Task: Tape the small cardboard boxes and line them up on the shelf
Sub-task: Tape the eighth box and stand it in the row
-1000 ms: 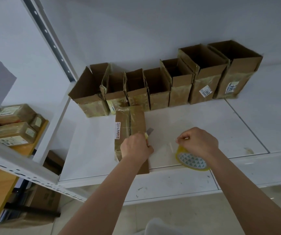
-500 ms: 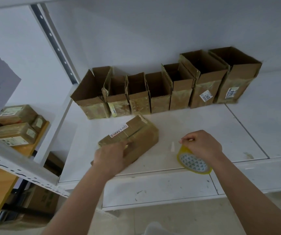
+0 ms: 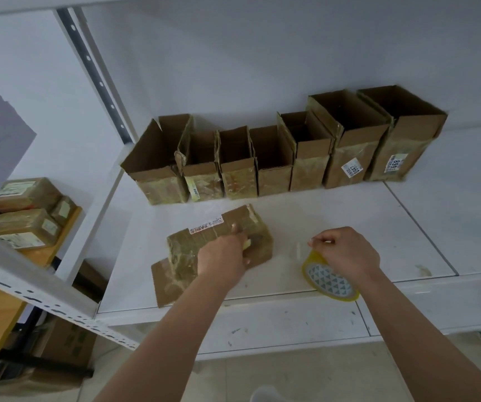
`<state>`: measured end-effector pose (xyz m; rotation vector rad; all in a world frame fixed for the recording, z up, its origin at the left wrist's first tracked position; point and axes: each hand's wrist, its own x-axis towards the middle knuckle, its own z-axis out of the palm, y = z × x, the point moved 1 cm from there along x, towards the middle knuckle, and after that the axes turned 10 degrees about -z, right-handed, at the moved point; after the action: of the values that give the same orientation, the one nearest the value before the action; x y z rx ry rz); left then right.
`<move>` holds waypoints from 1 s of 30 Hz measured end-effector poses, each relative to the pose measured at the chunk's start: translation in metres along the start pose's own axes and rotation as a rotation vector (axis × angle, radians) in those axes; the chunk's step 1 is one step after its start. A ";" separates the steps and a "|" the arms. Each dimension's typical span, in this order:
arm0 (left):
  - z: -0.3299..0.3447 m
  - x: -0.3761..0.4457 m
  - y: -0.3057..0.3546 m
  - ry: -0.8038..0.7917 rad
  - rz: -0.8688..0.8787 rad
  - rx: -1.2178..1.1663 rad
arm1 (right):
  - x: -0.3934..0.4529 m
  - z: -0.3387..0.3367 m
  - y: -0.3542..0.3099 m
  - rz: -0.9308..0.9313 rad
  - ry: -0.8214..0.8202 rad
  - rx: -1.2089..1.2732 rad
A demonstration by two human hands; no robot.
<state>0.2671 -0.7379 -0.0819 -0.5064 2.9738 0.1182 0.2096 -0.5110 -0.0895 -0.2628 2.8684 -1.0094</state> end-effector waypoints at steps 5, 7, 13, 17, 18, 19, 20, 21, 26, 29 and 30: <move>-0.025 -0.015 -0.024 -0.188 0.114 -0.075 | 0.002 -0.001 0.004 0.029 0.025 0.067; -0.028 -0.018 -0.011 -0.035 0.040 -0.154 | 0.003 0.001 0.000 0.004 0.009 0.036; -0.002 -0.029 0.034 0.060 -0.051 -0.052 | 0.000 -0.001 -0.002 -0.025 -0.008 0.028; 0.001 -0.040 0.015 -0.010 0.140 -0.070 | -0.003 -0.001 0.000 -0.025 0.019 0.052; -0.001 -0.045 0.009 -0.034 0.194 -0.079 | -0.003 -0.001 0.000 -0.027 0.021 0.056; -0.002 -0.047 0.001 -0.051 0.234 -0.085 | -0.003 -0.001 0.000 -0.025 0.021 0.064; -0.004 -0.048 -0.007 -0.066 0.256 -0.075 | -0.003 -0.001 0.000 -0.024 0.018 0.076; -0.007 -0.047 -0.015 -0.075 0.270 -0.051 | -0.002 -0.002 0.000 -0.024 0.012 0.092; -0.021 -0.042 -0.048 -0.141 0.235 -0.065 | -0.004 -0.012 -0.011 -0.037 -0.009 0.340; -0.031 -0.045 -0.050 -0.004 0.090 -0.691 | -0.010 -0.023 -0.031 -0.119 -0.010 0.455; -0.034 -0.046 -0.045 0.026 0.025 -0.934 | -0.013 -0.026 -0.039 -0.149 -0.021 0.479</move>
<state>0.3217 -0.7686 -0.0445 -0.5312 2.7706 1.5279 0.2235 -0.5224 -0.0446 -0.4428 2.5124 -1.6603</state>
